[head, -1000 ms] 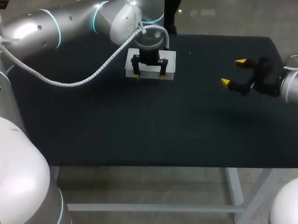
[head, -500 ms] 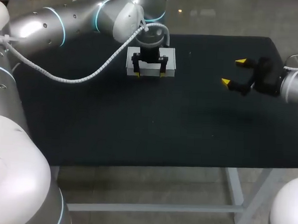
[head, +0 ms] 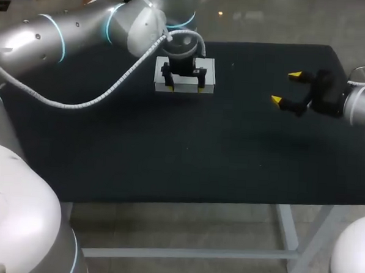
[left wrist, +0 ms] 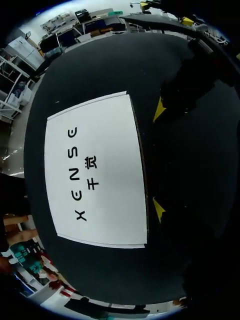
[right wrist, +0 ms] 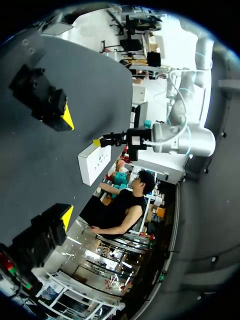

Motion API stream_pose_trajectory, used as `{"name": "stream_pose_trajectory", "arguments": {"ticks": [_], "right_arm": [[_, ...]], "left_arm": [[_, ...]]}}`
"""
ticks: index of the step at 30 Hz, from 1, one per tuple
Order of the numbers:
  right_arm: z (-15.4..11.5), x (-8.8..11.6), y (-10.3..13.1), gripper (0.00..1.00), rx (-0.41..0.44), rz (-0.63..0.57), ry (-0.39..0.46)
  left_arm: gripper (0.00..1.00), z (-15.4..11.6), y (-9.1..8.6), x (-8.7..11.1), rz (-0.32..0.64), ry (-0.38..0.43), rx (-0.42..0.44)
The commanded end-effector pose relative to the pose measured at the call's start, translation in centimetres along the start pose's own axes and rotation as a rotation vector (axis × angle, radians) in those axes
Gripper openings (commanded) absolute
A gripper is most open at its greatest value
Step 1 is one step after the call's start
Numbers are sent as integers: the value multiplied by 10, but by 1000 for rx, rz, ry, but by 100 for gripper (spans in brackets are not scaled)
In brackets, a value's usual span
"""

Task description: Assemble the packaging by folding the flat box into shape, placing the metal phone stand inside, and closing the box properly

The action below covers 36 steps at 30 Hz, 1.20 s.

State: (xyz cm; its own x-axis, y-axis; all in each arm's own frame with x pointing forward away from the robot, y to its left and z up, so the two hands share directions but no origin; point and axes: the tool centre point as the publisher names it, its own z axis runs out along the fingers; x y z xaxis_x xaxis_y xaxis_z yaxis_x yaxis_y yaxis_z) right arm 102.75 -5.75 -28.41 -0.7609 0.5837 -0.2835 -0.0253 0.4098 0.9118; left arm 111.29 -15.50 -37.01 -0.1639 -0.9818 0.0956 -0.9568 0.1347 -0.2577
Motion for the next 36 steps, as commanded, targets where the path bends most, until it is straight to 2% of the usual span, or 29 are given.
{"name": "stream_pose_trajectory", "arguments": {"ticks": [1,13,16,18,20,21,23,25,36], "right_arm": [[0,0,-2,100,-9,-1,0],[0,0,-2,100,-9,-1,0],[0,0,-2,100,-9,-1,0],[0,0,-2,100,-9,-1,0],[0,0,-2,100,-9,-1,0],[0,0,-2,100,-9,-1,0],[0,0,-2,100,-9,-1,0],[0,0,-2,100,-9,-1,0],[0,0,-2,100,-9,-1,0]], "left_arm": [[100,-33,35,-19,47,66,155],[100,-70,70,-29,197,176,290],[100,-76,71,-34,244,223,316],[100,-80,74,-36,311,263,335],[100,-84,76,-38,349,258,365],[100,-86,78,-39,380,287,378],[100,-88,79,-40,393,279,401],[100,-90,80,-42,426,318,410],[100,-108,83,-47,505,405,429]]}}
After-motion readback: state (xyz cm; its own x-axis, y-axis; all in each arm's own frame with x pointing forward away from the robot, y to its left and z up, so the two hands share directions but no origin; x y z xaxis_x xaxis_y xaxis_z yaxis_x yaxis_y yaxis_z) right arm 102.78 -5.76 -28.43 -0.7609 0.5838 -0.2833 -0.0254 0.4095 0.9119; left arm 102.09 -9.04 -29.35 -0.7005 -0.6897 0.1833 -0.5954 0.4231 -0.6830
